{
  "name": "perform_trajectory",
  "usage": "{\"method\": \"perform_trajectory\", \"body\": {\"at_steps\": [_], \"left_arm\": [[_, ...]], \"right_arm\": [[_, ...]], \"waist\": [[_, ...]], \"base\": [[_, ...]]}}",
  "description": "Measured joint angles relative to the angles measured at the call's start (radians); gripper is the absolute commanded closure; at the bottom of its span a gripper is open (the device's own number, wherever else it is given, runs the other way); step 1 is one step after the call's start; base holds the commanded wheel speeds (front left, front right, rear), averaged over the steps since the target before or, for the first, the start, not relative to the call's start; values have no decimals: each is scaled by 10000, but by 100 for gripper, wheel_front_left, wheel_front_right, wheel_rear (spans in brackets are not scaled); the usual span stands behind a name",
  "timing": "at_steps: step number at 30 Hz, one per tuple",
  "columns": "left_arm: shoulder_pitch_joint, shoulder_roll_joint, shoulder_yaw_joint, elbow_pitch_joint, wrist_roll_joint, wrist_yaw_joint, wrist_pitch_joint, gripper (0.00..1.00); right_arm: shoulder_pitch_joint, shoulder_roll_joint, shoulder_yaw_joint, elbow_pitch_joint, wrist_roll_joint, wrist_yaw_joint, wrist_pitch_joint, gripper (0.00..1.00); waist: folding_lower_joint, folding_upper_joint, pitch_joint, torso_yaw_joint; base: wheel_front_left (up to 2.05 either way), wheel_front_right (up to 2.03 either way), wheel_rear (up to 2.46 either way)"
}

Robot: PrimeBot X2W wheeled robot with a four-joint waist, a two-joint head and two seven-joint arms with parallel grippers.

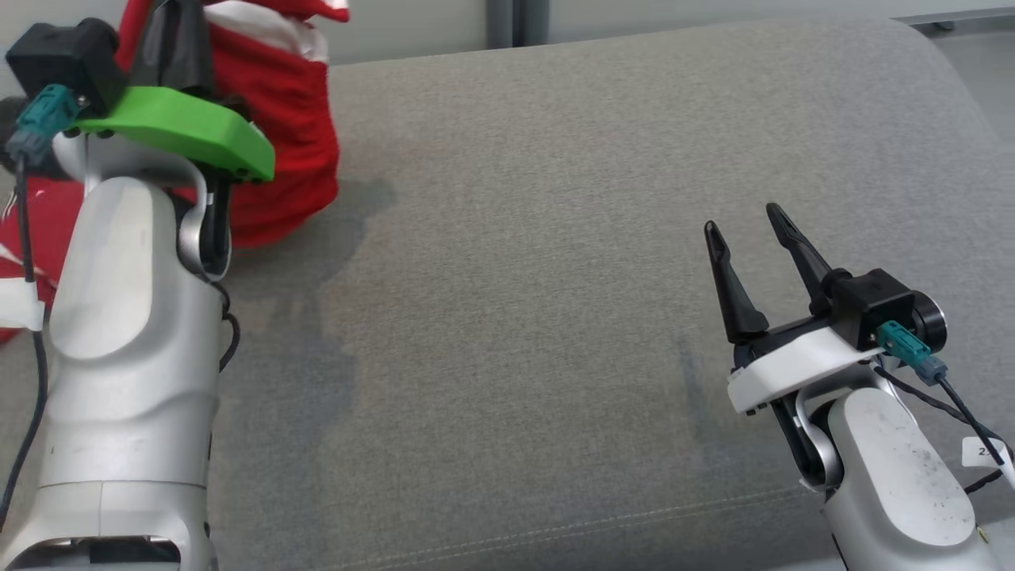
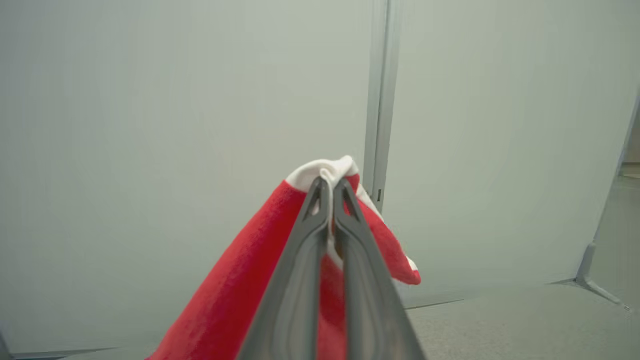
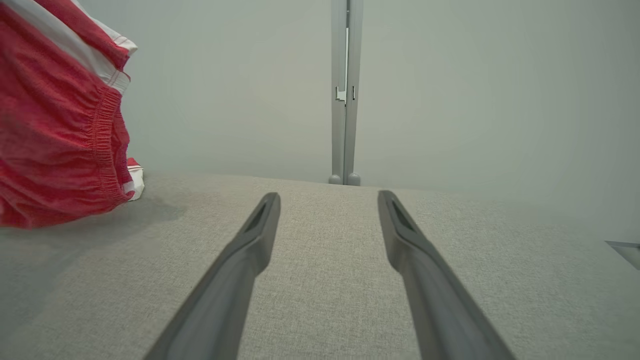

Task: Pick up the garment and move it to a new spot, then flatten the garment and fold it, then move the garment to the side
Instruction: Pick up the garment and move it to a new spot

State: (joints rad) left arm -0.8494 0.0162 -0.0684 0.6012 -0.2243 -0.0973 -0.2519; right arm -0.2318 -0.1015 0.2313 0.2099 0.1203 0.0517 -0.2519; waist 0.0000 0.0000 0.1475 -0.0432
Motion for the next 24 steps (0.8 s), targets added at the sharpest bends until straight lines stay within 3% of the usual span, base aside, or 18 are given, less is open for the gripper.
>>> {"method": "perform_trajectory", "body": {"at_steps": [12, 18, 24], "left_arm": [[-169, 15, -2978, -997, -2330, -25, -2, 100], [-307, 25, -4349, -1628, -3039, 443, 2, 100], [-467, 23, -4709, -924, -2857, 1363, 52, 100]], "right_arm": [[173, 77, 203, 19, 13, 56, 0, 0], [170, 117, 303, 17, 31, 140, 0, 0], [166, 176, 90, -151, 127, 167, 0, 0]], "waist": [[0, 0, -376, -1534], [0, 0, -320, -2354], [0, 0, -26, -2883]], "base": [[0, 0, 0], [0, 0, 0], [0, 0, 0]]}}
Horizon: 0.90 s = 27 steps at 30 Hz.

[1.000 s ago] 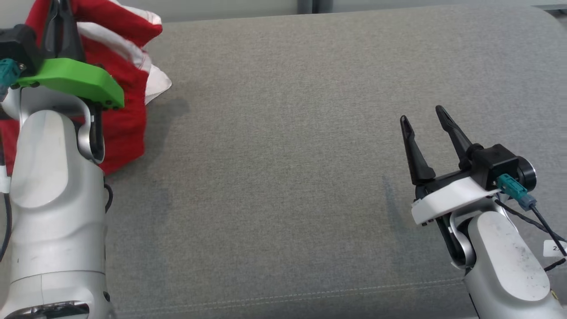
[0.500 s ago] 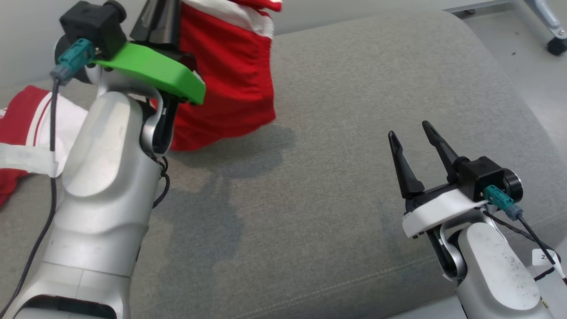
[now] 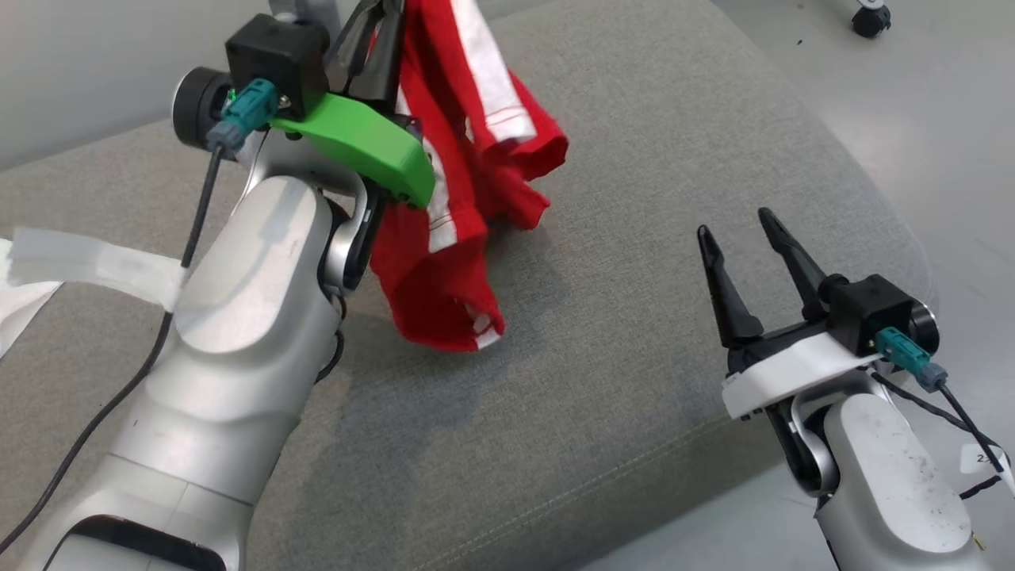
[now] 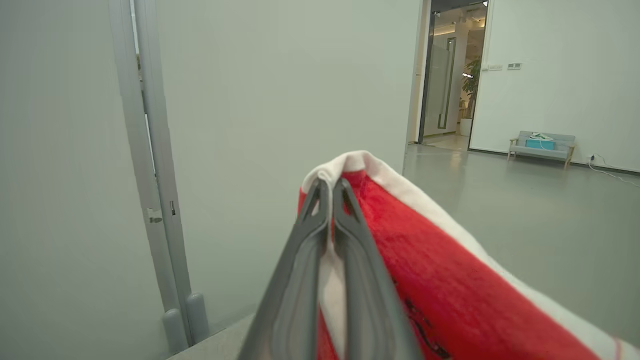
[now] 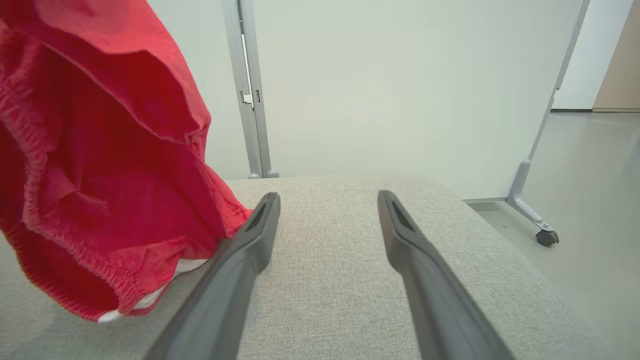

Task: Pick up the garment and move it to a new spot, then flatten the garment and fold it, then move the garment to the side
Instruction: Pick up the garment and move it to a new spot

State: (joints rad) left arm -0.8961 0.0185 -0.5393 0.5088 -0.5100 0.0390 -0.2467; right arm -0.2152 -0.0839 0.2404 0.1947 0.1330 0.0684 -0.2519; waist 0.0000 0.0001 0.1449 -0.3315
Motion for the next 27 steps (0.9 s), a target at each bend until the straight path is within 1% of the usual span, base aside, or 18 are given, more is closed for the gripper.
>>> {"method": "perform_trajectory", "body": {"at_steps": [4, 6, 8, 11, 13, 14, 17, 21, 22, 23, 24, 25, 26, 27], "left_arm": [[213, 6, -25, 1197, 920, 412, 180, 100], [497, 81, -107, 1753, 1300, 447, 245, 100], [791, 347, -288, 2194, 1691, 449, 280, 100], [979, 961, -535, 2811, 2232, 500, 305, 100], [1011, 1275, -573, 3160, 2439, 556, 303, 100], [1026, 1346, -564, 3292, 2454, 579, 303, 100], [1088, 1375, -554, 3639, 2458, 581, 288, 100], [1259, 1181, -428, 3994, 2401, 596, 255, 100], [1293, 1143, -405, 4059, 2399, 631, 244, 82], [1316, 1083, -378, 4109, 2383, 667, 242, 71], [1336, 1007, -343, 4144, 2334, 667, 209, 55], [1352, 928, -320, 4161, 2286, 669, 159, 26], [1360, 832, -290, 4163, 2220, 669, 155, 0], [1366, 725, -261, 4163, 2167, 669, 151, 0]], "right_arm": [[-1, -6, -295, -119, 4, -86, 0, 0], [-1, 0, -328, -121, 4, -86, 0, 0], [-1, -2, -341, -123, 4, -84, 0, 0], [-6, 6, -322, -125, 4, -73, 0, 0], [-18, 13, -234, -123, 4, -67, 0, 0], [-28, 31, -184, -125, 2, -54, 0, 0], [-61, 67, -88, -105, 2, 15, 0, 0], [-127, 71, -54, -79, 0, 21, 0, 0], [-130, 73, -52, -67, 0, 23, 0, 0], [-134, 73, -54, -50, 0, 50, 0, 0], [-141, 75, -56, -36, 0, 50, 0, 0], [-160, 77, -59, -21, 0, 50, 0, 0], [-189, 79, -81, -8, 0, 50, 0, 0], [-208, 81, -130, 0, 0, 48, 0, 0]], "waist": [[0, 0, 312, -42], [0, 0, 445, 12], [0, 0, 552, 103], [0, 0, 695, 260], [0, 0, 788, 348], [0, -1, 836, 380], [0, 0, 962, 457], [0, 0, 1045, 499], [0, 0, 1054, 500], [0, 0, 1059, 500], [0, -1, 1062, 502], [0, 0, 1061, 506], [0, 0, 1058, 514], [0, -1, 1050, 530]], "base": [[0, 0, 0], [0, 0, 0], [0, 0, 0], [0, 0, 0], [0, 0, 0], [0, 0, 0], [0, 0, 0], [0, 0, 0], [0, 0, 0], [0, 0, 0], [0, 0, 0], [0, 0, 0], [0, 0, 0], [0, 0, 0]]}}
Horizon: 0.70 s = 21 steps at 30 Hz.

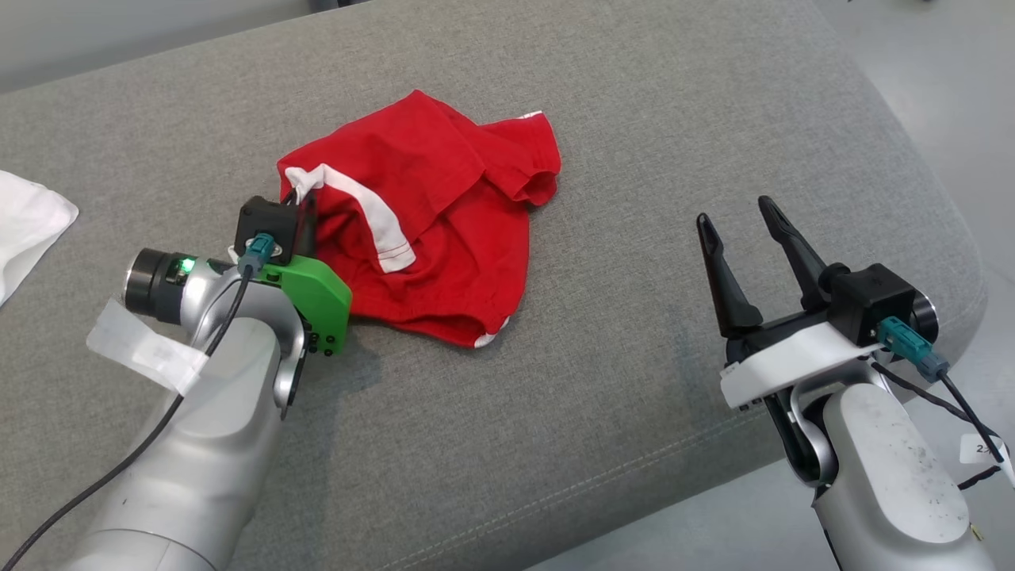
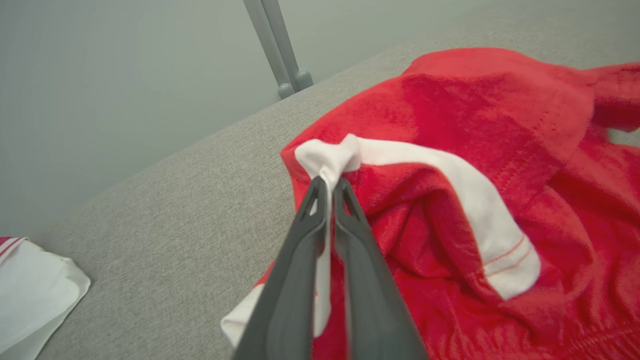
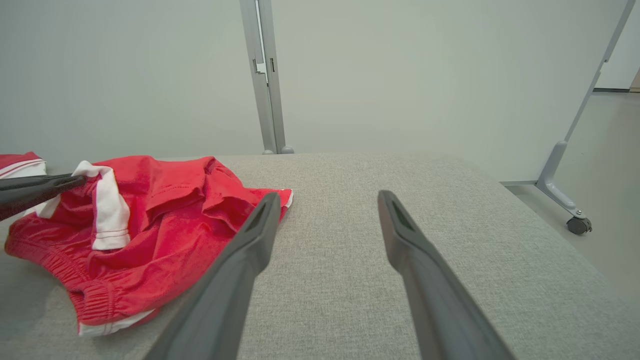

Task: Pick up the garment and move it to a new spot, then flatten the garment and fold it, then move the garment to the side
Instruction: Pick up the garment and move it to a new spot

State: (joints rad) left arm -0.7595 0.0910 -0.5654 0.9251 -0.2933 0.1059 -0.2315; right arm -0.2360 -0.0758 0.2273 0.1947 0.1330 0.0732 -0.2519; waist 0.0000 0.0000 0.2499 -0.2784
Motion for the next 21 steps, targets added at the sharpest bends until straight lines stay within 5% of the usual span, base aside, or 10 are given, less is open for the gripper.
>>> {"method": "perform_trajectory", "body": {"at_steps": [13, 21], "left_arm": [[448, -399, 435, -516, -606, -4, -201, 0], [1230, -401, 1070, -2069, -604, -2, -201, 0]], "right_arm": [[12, -73, -520, 138, -10, -48, 0, 0], [244, -184, -757, 174, -12, -130, 0, 0]], "waist": [[0, 0, -424, 549], [0, 0, -867, 1031]], "base": [[0, 0, 0], [0, 0, 0]]}}
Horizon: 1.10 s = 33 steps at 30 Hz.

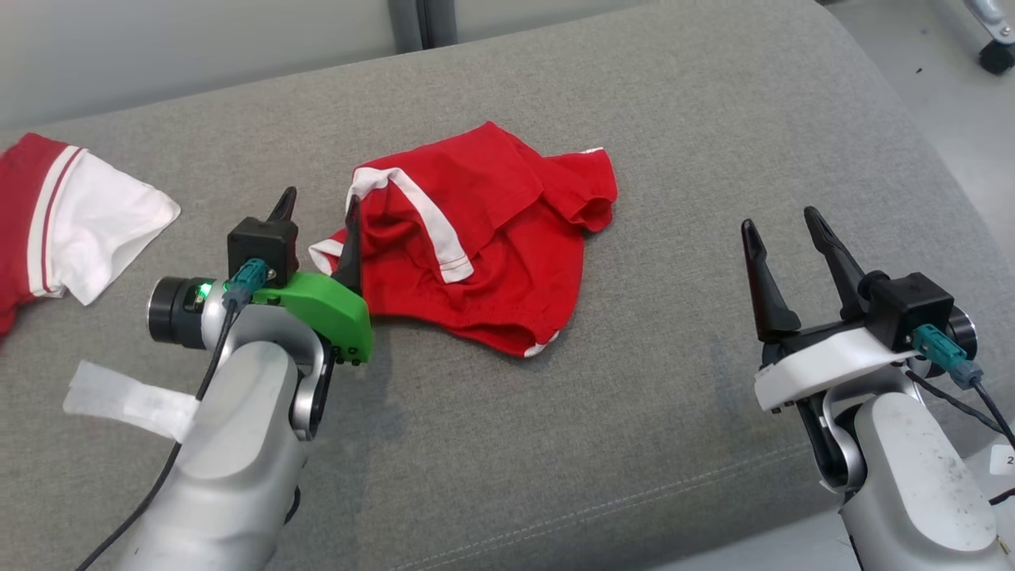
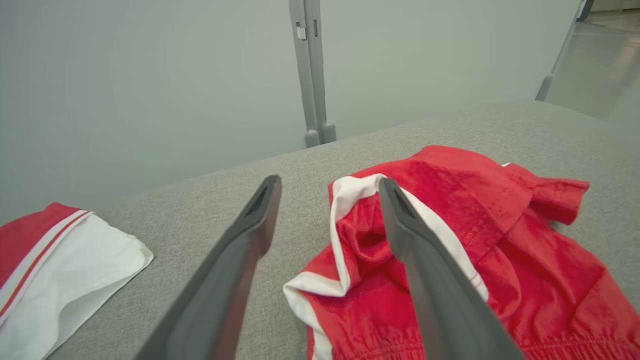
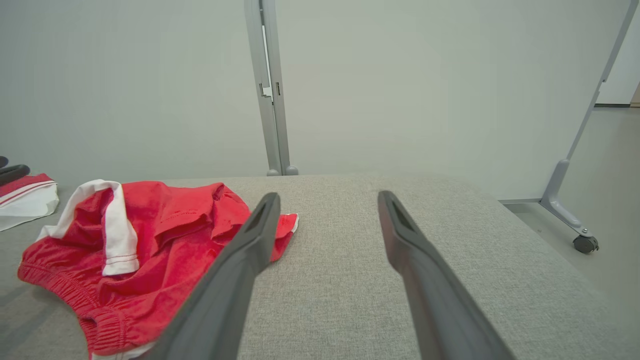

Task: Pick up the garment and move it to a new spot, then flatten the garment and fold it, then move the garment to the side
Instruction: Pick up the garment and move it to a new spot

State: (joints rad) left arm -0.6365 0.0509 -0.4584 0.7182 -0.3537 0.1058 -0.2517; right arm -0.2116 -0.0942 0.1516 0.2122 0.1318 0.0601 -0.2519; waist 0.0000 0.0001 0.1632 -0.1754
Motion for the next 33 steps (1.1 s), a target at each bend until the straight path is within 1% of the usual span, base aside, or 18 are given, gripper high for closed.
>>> {"method": "perform_trajectory", "body": {"at_steps": [5, 8, 10, 19, 25, 26, 33], "left_arm": [[992, 6, 577, -970, -2, 13, 0, 0], [1504, 6, 736, -1407, 8, 21, 0, 0], [1806, 6, 830, -1680, 65, 98, 0, 0], [3093, 2, 1697, -2836, 203, 105, 0, 0], [3981, 2, 2140, -3540, 681, 150, 0, 0], [4133, -4, 2251, -3622, 713, 151, 0, 0], [5281, -4, 3158, -4312, 1041, 178, 0, 0]], "right_arm": [[201, -10, -35, 29, -2, 0, 0, 0], [262, -12, -46, 21, -4, 0, 0, 0], [340, -8, -48, 21, -6, 0, 0, 0], [532, -33, -196, -40, -19, -2, 0, 0], [739, -38, -370, -159, -21, -38, 0, 0], [800, -36, -385, -171, -21, -90, 0, 0], [1133, -23, -408, -347, -58, -90, 0, 0]], "waist": [[0, 0, -353, 260], [0, 0, -502, 345], [0, 0, -578, 385], [0, 0, -807, 437], [0, 0, -972, 485], [0, 0, -1004, 498], [0, -1, -1222, 586]], "base": [[0, 0, 0], [0, 0, 0], [0, 0, 0], [0, 0, 0], [0, 0, 0], [0, 0, 0], [0, 0, 0]]}}
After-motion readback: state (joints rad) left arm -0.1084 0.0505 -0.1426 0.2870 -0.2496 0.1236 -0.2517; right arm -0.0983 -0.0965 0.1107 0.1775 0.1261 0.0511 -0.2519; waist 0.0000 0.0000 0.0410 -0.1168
